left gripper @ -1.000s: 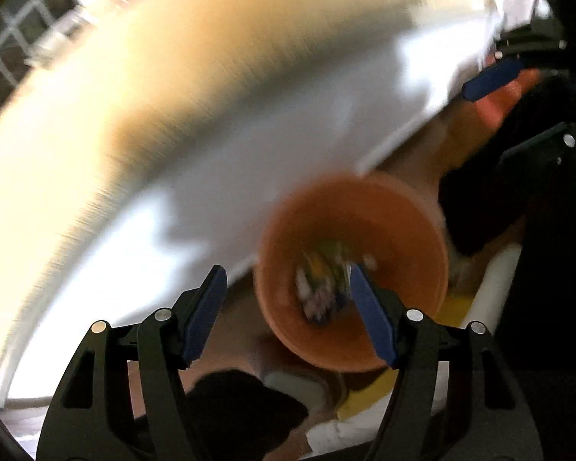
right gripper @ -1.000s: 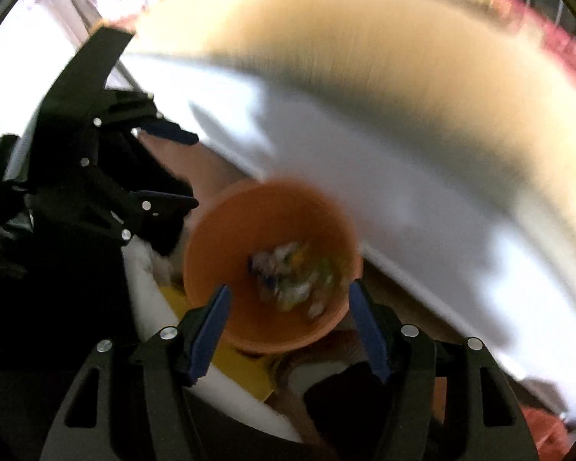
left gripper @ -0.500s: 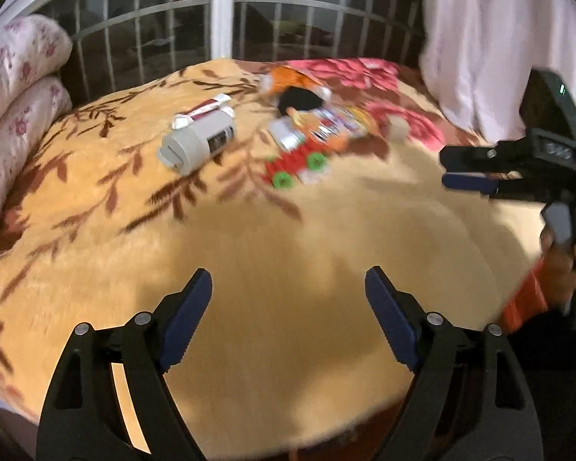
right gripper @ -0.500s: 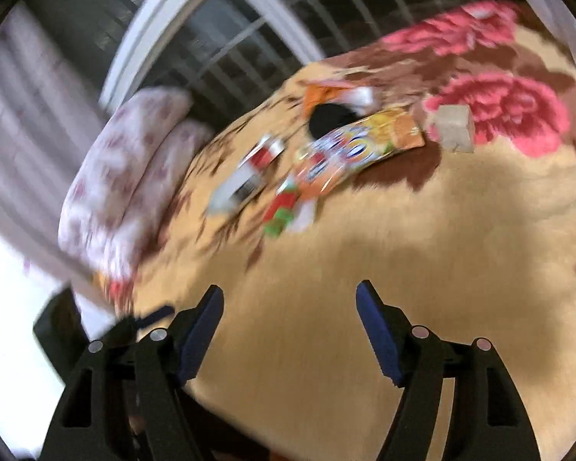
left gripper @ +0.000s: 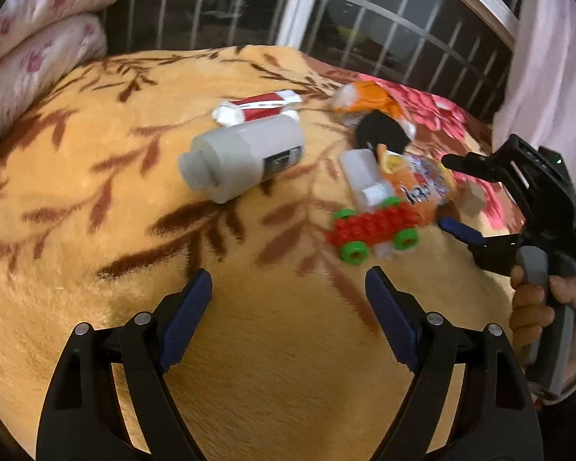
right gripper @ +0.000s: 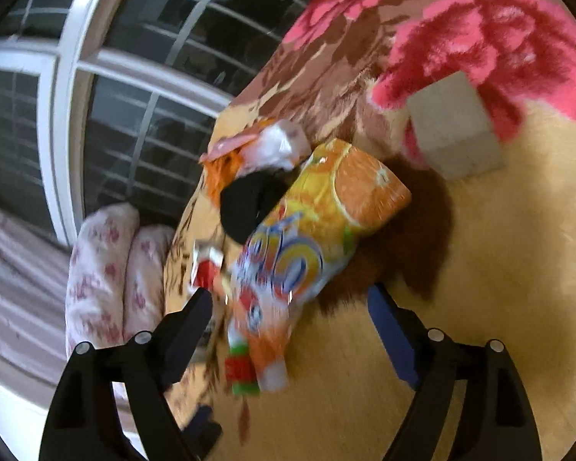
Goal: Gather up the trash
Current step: 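Grasp the orange juice pouch with the right tool while the left tool grasps a white strip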
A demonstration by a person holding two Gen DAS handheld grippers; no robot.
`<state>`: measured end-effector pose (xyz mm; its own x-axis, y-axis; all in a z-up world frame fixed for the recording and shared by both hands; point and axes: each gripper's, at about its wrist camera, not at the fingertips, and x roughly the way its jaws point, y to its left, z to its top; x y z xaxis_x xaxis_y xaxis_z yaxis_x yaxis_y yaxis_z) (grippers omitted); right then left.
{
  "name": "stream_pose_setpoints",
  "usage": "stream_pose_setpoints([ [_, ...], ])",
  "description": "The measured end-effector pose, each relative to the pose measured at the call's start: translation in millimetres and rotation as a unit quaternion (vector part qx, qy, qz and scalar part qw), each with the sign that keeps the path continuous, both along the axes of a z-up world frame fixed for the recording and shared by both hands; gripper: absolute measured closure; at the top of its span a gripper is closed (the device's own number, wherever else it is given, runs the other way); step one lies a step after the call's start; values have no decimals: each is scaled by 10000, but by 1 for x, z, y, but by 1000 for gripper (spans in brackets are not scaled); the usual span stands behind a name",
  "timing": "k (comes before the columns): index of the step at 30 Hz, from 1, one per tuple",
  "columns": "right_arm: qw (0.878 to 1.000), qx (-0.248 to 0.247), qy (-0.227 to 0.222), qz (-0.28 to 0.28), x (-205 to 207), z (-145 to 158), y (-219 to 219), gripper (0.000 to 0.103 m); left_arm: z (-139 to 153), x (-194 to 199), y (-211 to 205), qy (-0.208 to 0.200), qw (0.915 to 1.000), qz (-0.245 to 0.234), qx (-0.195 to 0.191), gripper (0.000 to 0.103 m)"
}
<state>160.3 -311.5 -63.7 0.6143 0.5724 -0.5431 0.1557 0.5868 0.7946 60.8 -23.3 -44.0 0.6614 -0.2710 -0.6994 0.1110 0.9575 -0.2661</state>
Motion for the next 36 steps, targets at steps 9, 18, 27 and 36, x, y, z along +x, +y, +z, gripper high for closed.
stream_pose_setpoints([
  [9, 9997, -136, -10, -214, 24, -4, 16, 20, -3, -3, -8, -109, 9998, -42, 142, 23],
  [18, 9959, -677, -586, -110, -11, 20, 9, 47, -4, -6, -14, -164, 9992, -146, 343, 23],
  [27, 9696, -1761, -1677, -265, -126, 56, -38, 48, -2, -7, -17, -138, 9990, -178, 398, 23],
  [36, 9628, -1998, -1796, -290, -141, 61, -69, 48, 30, 39, -72, 279, 9975, -296, 572, 23],
])
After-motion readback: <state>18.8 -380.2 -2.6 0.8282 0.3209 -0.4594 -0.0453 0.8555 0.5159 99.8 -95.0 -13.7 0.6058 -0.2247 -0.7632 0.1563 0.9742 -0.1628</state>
